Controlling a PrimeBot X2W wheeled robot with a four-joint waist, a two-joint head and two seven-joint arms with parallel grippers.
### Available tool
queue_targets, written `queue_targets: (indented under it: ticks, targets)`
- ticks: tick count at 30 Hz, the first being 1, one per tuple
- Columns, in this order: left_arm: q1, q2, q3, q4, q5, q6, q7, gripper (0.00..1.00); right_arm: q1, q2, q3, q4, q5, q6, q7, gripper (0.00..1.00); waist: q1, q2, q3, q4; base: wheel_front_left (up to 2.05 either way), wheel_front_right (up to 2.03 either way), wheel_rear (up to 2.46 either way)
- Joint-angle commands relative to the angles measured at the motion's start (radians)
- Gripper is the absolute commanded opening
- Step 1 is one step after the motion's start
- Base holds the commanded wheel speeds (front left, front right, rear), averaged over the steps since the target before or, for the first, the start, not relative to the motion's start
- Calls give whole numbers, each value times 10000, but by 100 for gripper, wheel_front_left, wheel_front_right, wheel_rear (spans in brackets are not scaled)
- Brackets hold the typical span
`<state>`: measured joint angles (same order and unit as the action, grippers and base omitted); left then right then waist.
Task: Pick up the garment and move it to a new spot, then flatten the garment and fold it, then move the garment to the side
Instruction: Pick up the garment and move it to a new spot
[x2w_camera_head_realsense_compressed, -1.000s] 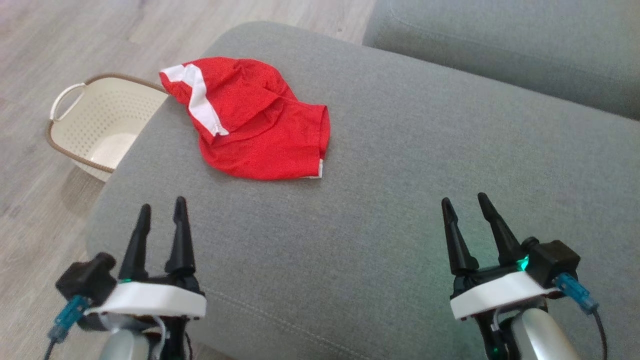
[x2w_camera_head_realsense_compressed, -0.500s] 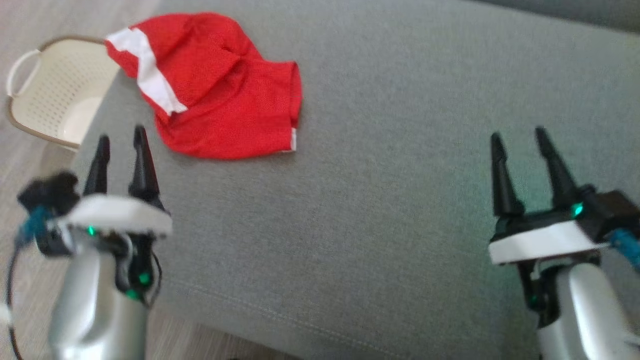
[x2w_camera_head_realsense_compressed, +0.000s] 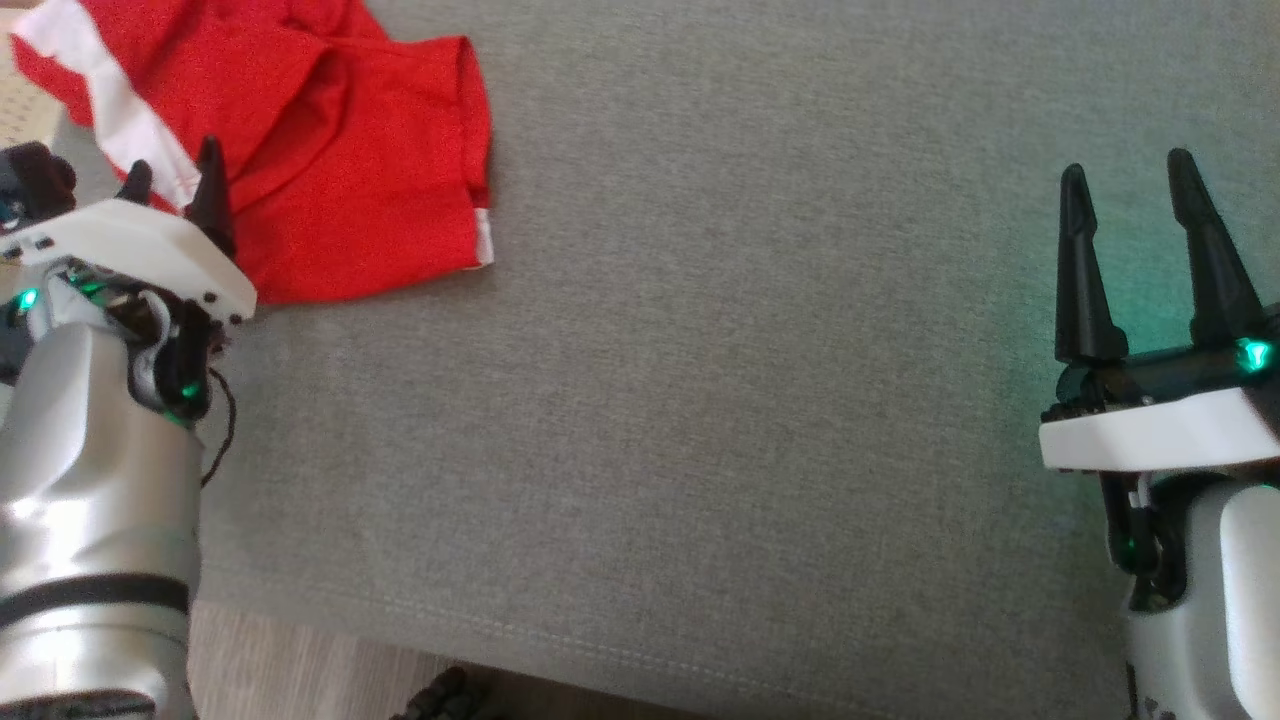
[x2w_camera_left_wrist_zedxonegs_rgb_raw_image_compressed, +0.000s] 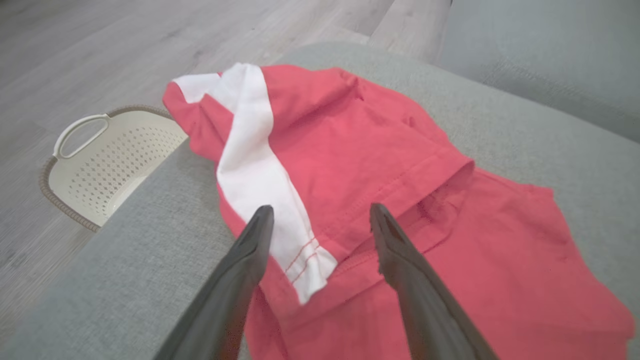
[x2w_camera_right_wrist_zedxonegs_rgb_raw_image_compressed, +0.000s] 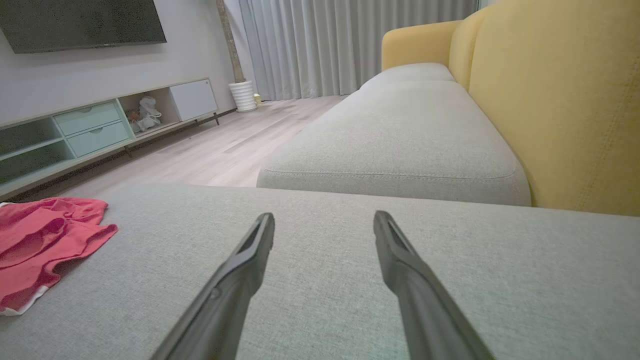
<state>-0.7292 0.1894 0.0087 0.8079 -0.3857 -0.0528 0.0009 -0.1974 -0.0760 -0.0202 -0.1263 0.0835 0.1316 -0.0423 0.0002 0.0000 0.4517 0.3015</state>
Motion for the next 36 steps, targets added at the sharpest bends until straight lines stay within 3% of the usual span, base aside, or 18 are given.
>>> queue_targets:
  ticks: [1, 8, 9, 10, 11, 18, 25, 36]
  targets:
    - [-456, 680, 181, 49, 117, 23, 84, 100, -151, -12, 242, -439, -66, -9, 39, 100, -2, 0, 189, -202, 0, 0, 0]
    - [-1305, 875, -3, 1703, 42, -203, 597, 100, -204, -15, 220, -570, -102, -9, 87, 100, -2, 0, 405, -409, 0, 0, 0]
    - [-1397, 888, -8, 1892, 0, -250, 636, 71, -218, -15, 211, -580, -110, -9, 87, 100, -2, 0, 424, -428, 0, 0, 0]
    - [-1471, 918, -49, 2070, 1, -297, 661, 11, -231, -13, 201, -589, -114, -9, 86, 100, -2, 0, 440, -446, 0, 0, 0]
    - [-1534, 954, -113, 2230, 26, -345, 664, 0, -243, -11, 190, -594, -117, -9, 82, 100, -2, 0, 452, -460, 0, 0, 0]
    - [-1862, 947, -343, 2574, 48, -557, -338, 0, -240, 43, 135, -355, -81, -9, -69, 100, -2, 0, 139, -509, 0, 0, 0]
    - [-1712, 478, -948, 1717, 72, -730, -1210, 0, -172, 159, 183, 245, 112, -9, -440, 100, -2, 0, -903, -579, 0, 0, 0]
    - [-292, -820, -2367, -1005, 125, -738, -344, 0, -133, 247, 185, 1032, 480, -9, -961, 100, -2, 0, -2226, -1087, 0, 0, 0]
